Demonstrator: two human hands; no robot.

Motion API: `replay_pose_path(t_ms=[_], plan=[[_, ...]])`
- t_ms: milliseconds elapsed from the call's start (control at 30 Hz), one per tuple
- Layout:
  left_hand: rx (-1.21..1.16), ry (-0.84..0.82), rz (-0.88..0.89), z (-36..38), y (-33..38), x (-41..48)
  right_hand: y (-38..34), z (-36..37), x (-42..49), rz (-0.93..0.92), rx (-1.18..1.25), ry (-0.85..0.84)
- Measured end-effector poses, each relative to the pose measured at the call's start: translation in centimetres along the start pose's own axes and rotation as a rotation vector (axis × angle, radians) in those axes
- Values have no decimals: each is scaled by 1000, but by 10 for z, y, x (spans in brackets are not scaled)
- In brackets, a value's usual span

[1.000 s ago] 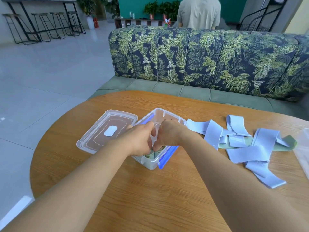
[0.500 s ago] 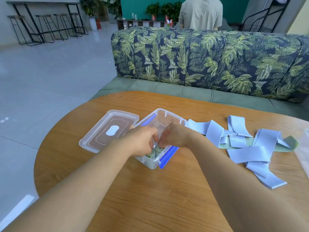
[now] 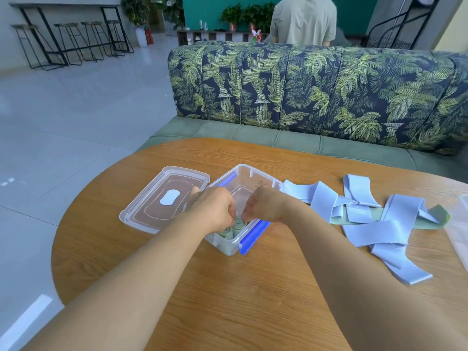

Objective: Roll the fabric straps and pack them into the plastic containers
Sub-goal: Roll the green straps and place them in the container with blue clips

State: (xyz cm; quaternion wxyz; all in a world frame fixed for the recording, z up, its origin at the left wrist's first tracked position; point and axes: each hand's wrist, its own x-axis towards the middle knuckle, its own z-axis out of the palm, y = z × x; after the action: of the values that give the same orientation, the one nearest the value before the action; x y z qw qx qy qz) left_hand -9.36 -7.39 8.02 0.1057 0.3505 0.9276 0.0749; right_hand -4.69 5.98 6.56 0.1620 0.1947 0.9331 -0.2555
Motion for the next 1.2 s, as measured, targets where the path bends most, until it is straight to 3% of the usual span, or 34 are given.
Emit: replay_pose_path(t_ms=[333, 533, 933, 1200], plan=[[88, -21, -38, -5, 12, -1, -4, -1, 2, 5, 31, 4], [100, -18, -41, -5, 14, 0, 11, -1, -7, -11, 410, 186], [57, -42, -33, 0, 2, 5, 42, -13, -30, -103, 525, 418], [-93, 278, 103, -10, 50, -13, 65, -26, -66, -72, 702, 551]])
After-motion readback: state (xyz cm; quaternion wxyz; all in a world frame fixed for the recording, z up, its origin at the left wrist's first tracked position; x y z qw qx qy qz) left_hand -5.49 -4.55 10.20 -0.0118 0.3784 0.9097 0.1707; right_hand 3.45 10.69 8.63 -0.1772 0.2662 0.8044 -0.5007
